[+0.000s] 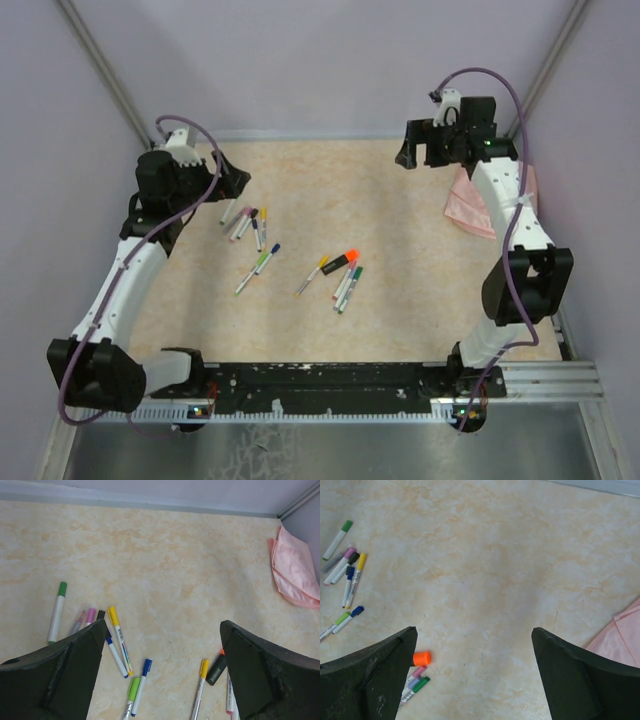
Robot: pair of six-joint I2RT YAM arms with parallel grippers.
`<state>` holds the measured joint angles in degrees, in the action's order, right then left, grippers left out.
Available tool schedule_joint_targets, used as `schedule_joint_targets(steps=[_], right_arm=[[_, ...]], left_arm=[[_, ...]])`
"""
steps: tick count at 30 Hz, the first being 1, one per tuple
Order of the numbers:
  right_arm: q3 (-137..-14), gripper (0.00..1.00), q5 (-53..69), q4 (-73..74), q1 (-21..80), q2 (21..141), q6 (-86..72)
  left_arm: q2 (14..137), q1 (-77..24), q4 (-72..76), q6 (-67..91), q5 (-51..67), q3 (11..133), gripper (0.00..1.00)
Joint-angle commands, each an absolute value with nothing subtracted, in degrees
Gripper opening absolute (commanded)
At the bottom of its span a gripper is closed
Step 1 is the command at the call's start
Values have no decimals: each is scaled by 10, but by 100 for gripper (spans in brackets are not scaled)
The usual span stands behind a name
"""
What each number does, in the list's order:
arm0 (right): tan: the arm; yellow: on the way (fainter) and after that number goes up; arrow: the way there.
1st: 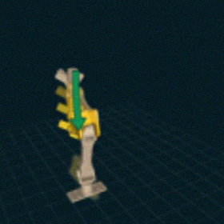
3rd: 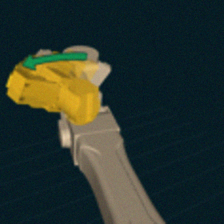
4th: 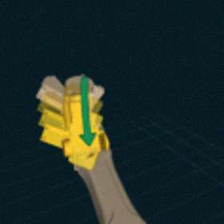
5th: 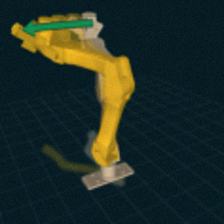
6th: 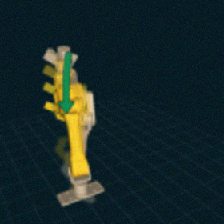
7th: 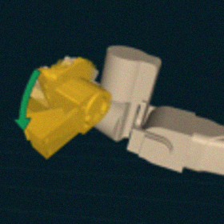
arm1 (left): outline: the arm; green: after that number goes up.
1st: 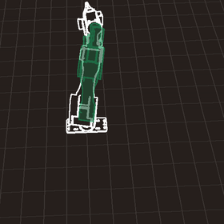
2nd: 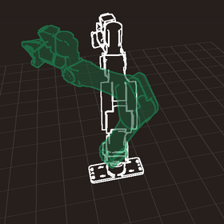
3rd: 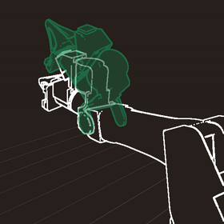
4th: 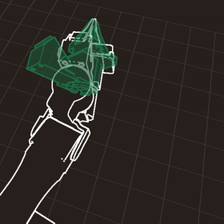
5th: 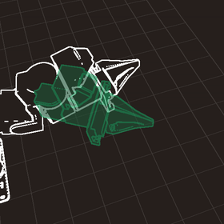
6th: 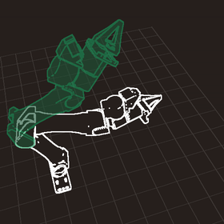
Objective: Open the pen caps
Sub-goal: Pick up the pen from the center of the board.
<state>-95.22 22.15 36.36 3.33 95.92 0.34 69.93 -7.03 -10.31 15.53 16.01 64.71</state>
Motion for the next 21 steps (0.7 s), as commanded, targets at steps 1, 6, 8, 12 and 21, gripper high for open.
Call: schedule_joint_targets(steps=[1,6,8,12,21], right_arm=[[-946,98,304,296,20,965,9],[-913,98,335,248,15,955,-38],[-893,98,355,217,14,938,-78],[-832,98,393,108,19,907,-203],[-794,98,359,-91,122,885,-447]], left_arm=[[666,-75,-15,154,193,587,100],[661,-104,23,164,227,542,99],[660,-132,62,173,227,519,99],[679,-187,209,256,232,462,99],[840,-306,408,356,234,516,100]])
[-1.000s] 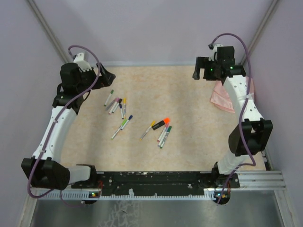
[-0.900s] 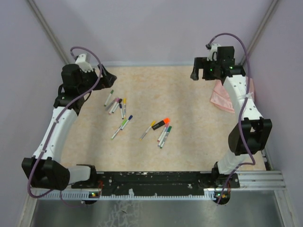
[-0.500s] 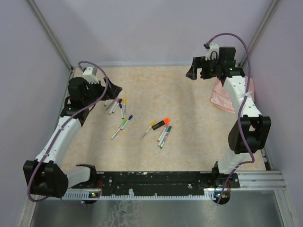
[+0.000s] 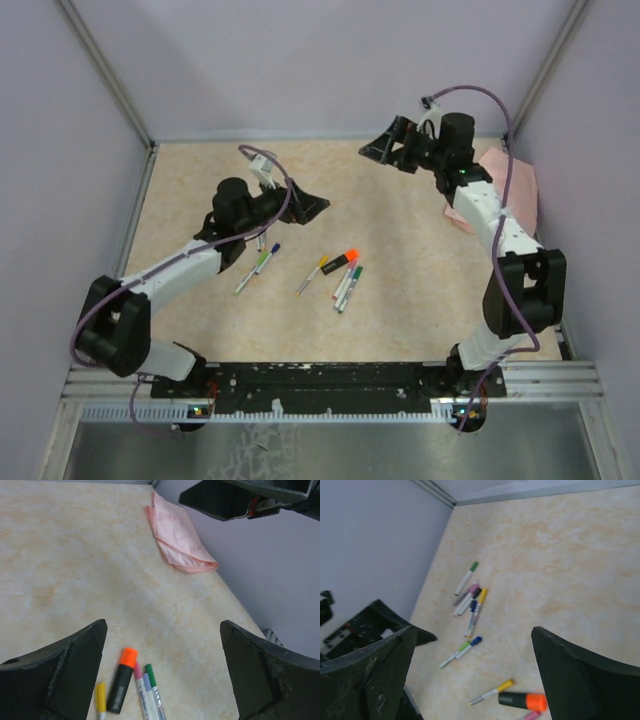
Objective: Open the pen caps
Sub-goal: Pick up the pen from the center of the board.
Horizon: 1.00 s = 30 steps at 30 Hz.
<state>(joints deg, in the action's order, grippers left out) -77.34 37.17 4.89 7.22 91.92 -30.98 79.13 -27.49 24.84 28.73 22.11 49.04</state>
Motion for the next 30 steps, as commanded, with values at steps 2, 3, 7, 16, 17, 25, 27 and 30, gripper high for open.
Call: schedule_joint_targets(steps=[2,3,7,16,17,25,27,30], right_arm=[[-807,98,330,-122,144,893,-494],[-817,98,321,-131,154,898,-507],[-836,98,301,-160,185,914,-540],[-863,98,292,-196,215,935,-533],[-869,98,294,-198,217,936,-523],[-925,98,332,-186,228,966,-466],[-945,98,326,-162,223,971,-462],[-945,98,301,-165,203,976,-502]], left_arm=[[876,-321,479,375,253,529,100],[892,-327,498,384,264,541,100],[938,-351,585,416,288,564,100],[1012,-365,780,498,336,581,99],[1023,-367,815,512,341,584,99],[1183,-372,1026,673,410,721,99],[1181,-373,1017,650,413,731,99],[1181,-370,1008,633,398,744,99]])
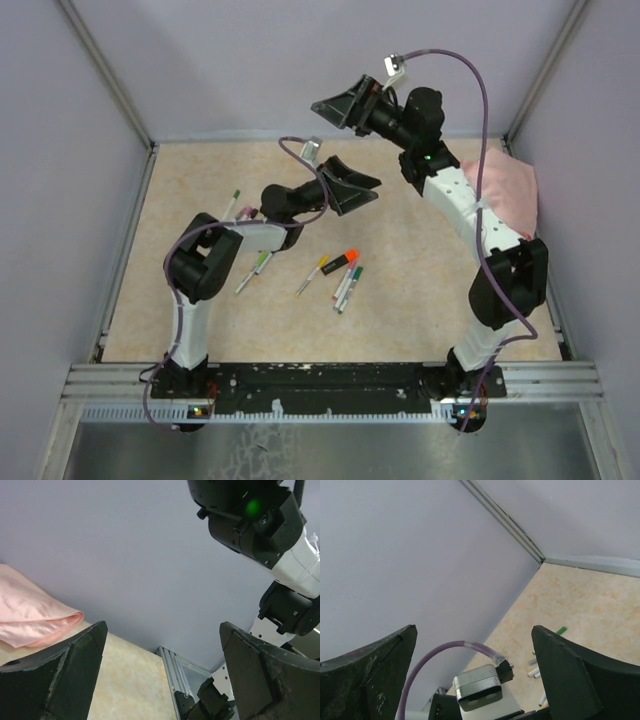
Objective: Open the pen caps
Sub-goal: Pick up the pen from the center of the board.
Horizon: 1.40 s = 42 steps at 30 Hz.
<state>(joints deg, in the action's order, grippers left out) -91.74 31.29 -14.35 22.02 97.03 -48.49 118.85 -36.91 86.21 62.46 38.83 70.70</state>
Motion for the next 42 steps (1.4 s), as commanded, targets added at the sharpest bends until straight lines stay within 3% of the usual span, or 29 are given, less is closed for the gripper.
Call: schedule_joint_targets(steps=[1,8,17,25,31,33,36,39,42], right_arm=[[-921,98,307,-210,192,976,-535],[-749,98,288,-513,145,962,-661],[-848,98,302,-381,141,952,-606],[-615,98,204,-550,154,841,-650],[-538,98,217,-653,105,896,-785],[-568,98,304,-612,66,913,-770],[-609,98,379,-417,40,893,-631],[-655,98,355,-199,41,851,-398],[-706,98,267,-1,42,827,-243]], left_arm=[[1186,-367,1008,632,400,753,99],[1217,-356,976,617,418,799,99],[1258,-363,1011,658,397,881,99],[1189,-367,990,636,444,786,99],[1121,-345,916,582,502,698,99],[1084,-329,886,559,514,641,99],[1007,-302,768,473,511,548,99],[927,-280,543,347,479,523,99],[865,-274,258,198,373,558,99]])
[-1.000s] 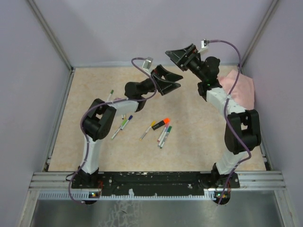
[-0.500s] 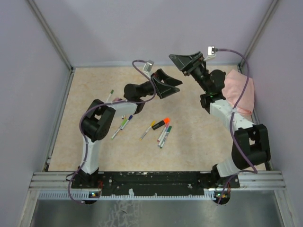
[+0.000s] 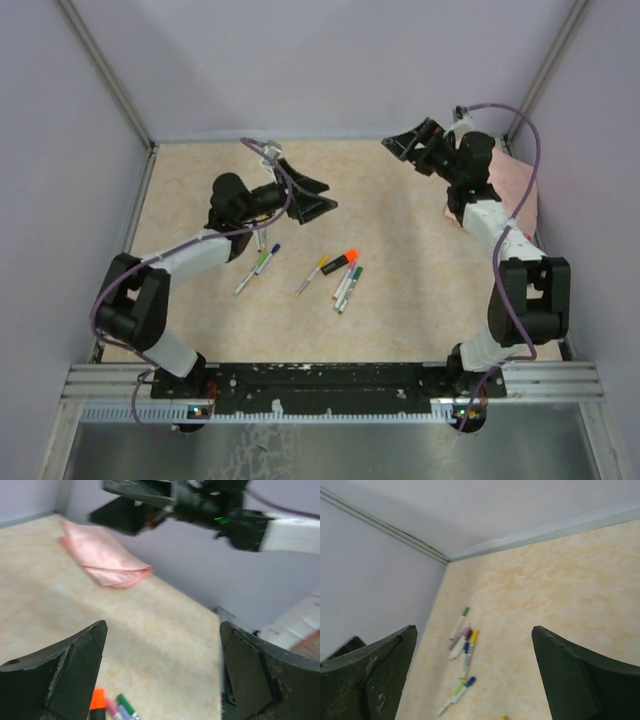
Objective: Open the pen caps
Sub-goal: Pick up the pen from the center of the board.
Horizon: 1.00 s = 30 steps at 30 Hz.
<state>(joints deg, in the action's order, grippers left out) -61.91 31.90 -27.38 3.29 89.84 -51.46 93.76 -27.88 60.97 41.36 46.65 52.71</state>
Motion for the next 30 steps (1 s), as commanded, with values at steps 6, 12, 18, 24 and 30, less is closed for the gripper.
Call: schedule_joint_targets(steps=[6,12,18,24,30], right_arm=[[-711,98,-17,172,32,802,-245],[-662,77,170,153,32,814,-226],[-563,84,228,147,57,765,-260],[-492,90,240,148,69,734,-274],[-483,89,248,129,69,748,-286]], left_arm=[[830,-274,-12,93,83,633,99],[868,-247,-85,147,133,684,99],[938,-333,-245,83,127,748,99],[985,-418,-321,74,9,763,97],[1041,-472,-345,46,18,823,69]])
